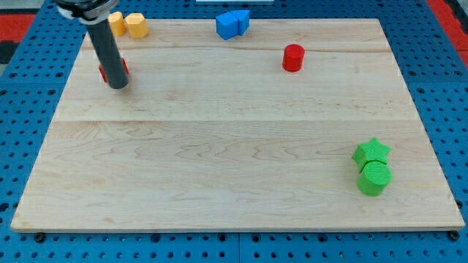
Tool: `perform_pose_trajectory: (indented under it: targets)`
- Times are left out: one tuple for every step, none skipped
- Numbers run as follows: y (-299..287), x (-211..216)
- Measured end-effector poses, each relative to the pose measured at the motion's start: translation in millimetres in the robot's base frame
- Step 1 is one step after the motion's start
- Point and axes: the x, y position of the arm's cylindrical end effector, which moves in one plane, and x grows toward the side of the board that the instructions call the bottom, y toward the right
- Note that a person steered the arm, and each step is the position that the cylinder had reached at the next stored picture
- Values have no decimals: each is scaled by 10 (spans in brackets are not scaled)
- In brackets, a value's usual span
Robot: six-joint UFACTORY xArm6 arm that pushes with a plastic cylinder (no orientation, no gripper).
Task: Slide red star below the yellow heart
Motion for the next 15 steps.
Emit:
perform_pose_trajectory:
  targets:
    - [-159,-27]
    - [-193,-237]
    - [-199,-388]
    - [-221,-535]
    - [13,-545]
    - [338,-545]
    - [479,-604]
    - [374,-828]
    - [153,-896]
    - [68,-894]
    - [-52,-752]
    - [-280,-708]
    - [-349,-735]
    - [-349,-866]
    - [-350,-901]
